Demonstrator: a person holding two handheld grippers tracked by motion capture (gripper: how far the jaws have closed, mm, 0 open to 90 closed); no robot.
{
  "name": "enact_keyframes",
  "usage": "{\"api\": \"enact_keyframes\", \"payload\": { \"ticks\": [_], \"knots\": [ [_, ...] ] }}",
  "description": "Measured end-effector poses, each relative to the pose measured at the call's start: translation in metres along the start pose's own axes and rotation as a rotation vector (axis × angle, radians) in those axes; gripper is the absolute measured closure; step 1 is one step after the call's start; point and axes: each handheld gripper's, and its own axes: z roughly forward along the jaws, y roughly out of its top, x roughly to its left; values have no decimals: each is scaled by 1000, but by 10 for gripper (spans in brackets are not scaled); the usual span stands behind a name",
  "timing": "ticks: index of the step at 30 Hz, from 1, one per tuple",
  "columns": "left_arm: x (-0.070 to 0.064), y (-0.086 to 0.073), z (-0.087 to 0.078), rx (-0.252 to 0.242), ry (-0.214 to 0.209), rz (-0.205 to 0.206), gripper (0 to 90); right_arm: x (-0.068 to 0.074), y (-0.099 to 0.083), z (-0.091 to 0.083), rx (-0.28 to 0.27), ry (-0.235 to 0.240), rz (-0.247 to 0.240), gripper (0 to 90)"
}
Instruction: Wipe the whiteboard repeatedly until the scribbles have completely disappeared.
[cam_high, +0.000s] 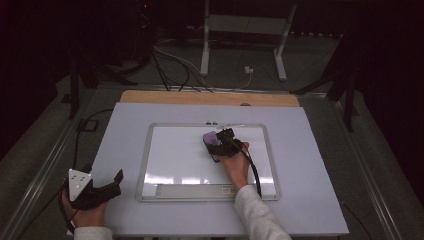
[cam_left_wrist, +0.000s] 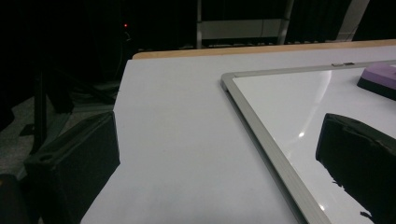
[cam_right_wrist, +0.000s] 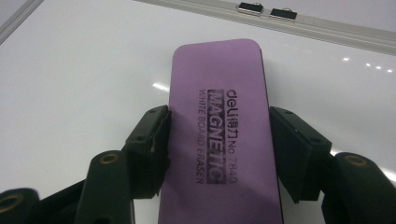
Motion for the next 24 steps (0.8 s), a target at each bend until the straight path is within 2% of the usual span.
{"api": "enact_keyframes", "payload": {
  "ticks": [7,10,13,17,22,24],
  "knots": [
    [0,0,0,3,-1,-2,5,2,-6,-6,8,6,-2,410],
    [-1,0,1,6,-5,3,5,7,-11,-9,12,22,-21,410],
    [-2,0,1,5,-5,4,5,17,-14,-11,25,55,-55,410],
    [-2,0,1,8,-5,7,5,31,-17,-9,29,116,-123,410],
    [-1,0,1,8,-6,6,5,34,-15,-5,21,143,-126,409],
    [-1,0,1,8,-6,5,5,32,-12,-3,16,120,-120,410]
  ]
}}
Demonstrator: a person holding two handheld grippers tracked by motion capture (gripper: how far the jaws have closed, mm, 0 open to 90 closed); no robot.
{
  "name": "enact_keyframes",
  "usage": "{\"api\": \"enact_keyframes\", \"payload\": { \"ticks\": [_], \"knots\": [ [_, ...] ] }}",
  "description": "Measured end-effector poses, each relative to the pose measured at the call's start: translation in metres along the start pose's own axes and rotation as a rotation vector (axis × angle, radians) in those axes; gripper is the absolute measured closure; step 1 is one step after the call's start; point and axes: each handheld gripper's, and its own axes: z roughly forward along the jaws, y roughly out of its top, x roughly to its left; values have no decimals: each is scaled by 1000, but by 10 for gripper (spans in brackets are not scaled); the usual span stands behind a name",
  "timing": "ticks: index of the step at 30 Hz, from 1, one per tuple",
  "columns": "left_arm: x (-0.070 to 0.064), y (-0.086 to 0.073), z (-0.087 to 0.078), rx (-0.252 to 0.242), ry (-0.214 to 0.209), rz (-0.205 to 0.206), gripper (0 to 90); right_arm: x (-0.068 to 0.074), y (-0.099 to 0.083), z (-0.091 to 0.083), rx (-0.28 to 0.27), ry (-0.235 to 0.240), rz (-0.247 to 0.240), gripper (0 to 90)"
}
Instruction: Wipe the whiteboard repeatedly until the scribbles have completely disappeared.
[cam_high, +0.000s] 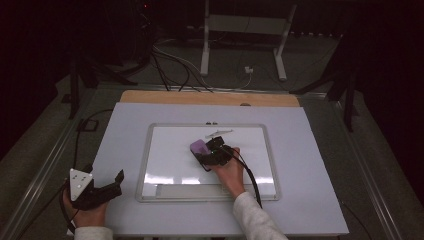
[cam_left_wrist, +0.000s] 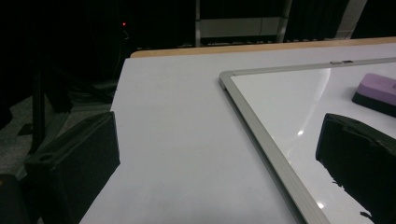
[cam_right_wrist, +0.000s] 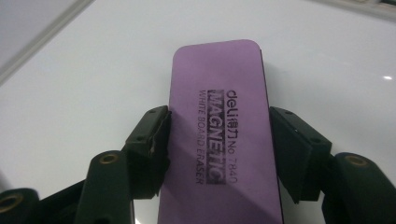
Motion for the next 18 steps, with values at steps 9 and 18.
{"api": "enact_keyframes", "payload": {
  "ticks": [9,18],
  "knots": [
    [1,0,0,2,1,-6,5,-29,3,-7,-13,-154,107,410],
    [-1,0,0,3,2,0,5,-29,4,-25,-65,-146,109,410]
  ]
}}
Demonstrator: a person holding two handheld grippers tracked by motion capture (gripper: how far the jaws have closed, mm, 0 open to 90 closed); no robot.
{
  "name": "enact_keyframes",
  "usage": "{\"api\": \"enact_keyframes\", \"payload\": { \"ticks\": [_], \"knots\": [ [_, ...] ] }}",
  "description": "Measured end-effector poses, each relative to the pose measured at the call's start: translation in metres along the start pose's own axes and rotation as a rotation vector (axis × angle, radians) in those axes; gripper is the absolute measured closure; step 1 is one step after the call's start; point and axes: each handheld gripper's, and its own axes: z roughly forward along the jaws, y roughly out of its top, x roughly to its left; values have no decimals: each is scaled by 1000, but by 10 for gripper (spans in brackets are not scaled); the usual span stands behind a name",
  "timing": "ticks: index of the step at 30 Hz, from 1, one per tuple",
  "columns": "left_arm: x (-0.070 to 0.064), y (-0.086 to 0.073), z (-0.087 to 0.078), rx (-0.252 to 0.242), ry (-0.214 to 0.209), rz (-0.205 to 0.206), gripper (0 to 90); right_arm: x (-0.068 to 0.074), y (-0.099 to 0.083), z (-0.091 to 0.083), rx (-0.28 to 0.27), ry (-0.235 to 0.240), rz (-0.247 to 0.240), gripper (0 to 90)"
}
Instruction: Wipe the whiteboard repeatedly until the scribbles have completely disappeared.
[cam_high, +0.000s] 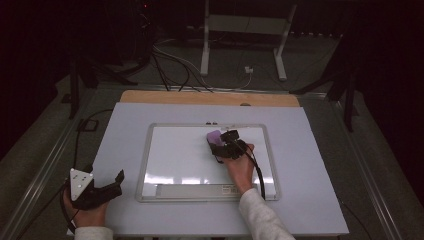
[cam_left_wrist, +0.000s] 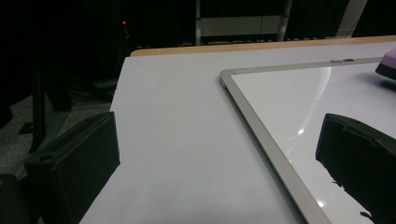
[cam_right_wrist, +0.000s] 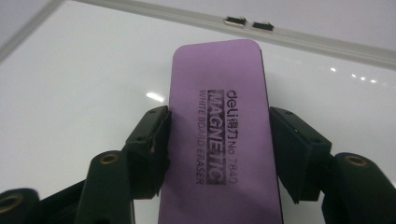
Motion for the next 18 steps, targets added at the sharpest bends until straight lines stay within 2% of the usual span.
{"api": "enact_keyframes", "payload": {
  "ticks": [7,18],
  "knots": [
    [0,0,0,0,0,0,5,5,1,-12,-21,40,-1,410],
    [-1,0,1,1,-1,2,5,8,0,-33,-46,87,-31,410]
  ]
}}
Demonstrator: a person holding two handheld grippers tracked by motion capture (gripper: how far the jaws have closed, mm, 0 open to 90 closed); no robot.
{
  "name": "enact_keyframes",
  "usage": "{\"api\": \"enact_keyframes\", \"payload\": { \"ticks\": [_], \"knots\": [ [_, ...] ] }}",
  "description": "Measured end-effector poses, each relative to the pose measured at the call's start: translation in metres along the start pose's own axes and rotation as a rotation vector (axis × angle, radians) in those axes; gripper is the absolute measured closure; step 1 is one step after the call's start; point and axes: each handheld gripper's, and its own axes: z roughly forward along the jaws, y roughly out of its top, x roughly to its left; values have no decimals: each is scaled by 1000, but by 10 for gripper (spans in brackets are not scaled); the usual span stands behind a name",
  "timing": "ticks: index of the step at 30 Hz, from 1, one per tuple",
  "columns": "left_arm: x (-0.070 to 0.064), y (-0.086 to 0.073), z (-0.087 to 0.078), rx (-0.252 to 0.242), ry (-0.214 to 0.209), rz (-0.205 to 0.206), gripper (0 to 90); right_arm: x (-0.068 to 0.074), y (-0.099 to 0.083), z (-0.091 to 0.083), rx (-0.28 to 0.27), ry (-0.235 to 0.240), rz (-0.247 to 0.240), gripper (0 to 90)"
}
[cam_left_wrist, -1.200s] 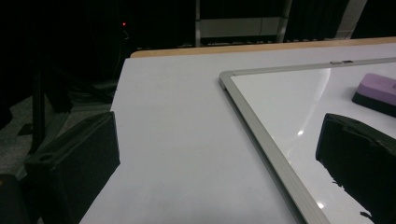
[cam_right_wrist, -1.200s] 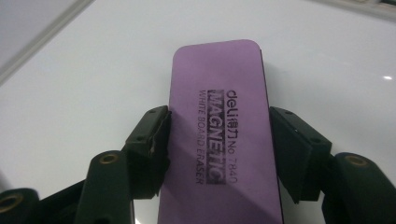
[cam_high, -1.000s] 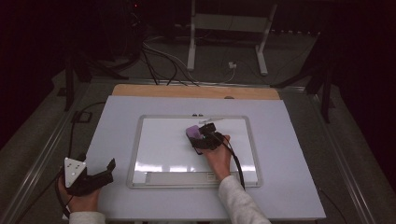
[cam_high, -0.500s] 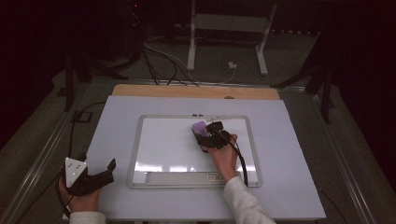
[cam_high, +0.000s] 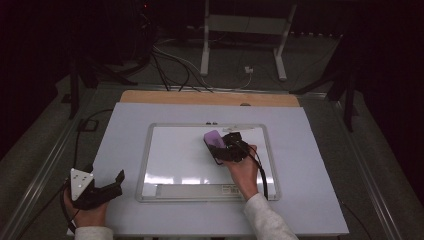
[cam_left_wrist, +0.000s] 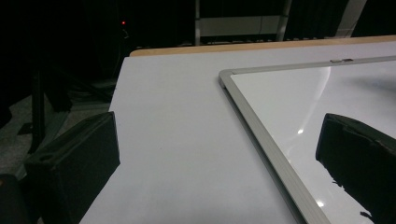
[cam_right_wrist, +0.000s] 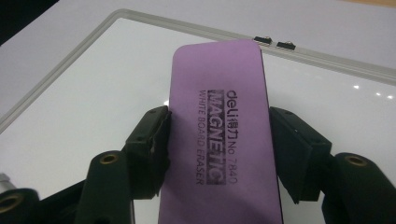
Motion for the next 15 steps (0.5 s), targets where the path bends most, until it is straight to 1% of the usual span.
{"api": "enact_keyframes", "payload": {
  "ticks": [5,10,15],
  "knots": [
    [0,0,0,0,0,4,5,1,-1,-6,-5,14,-4,410],
    [0,0,0,-3,0,1,5,3,-3,-8,-5,21,-4,410],
    [0,0,-1,-2,0,1,5,2,-6,-10,-5,24,6,410]
  ]
}}
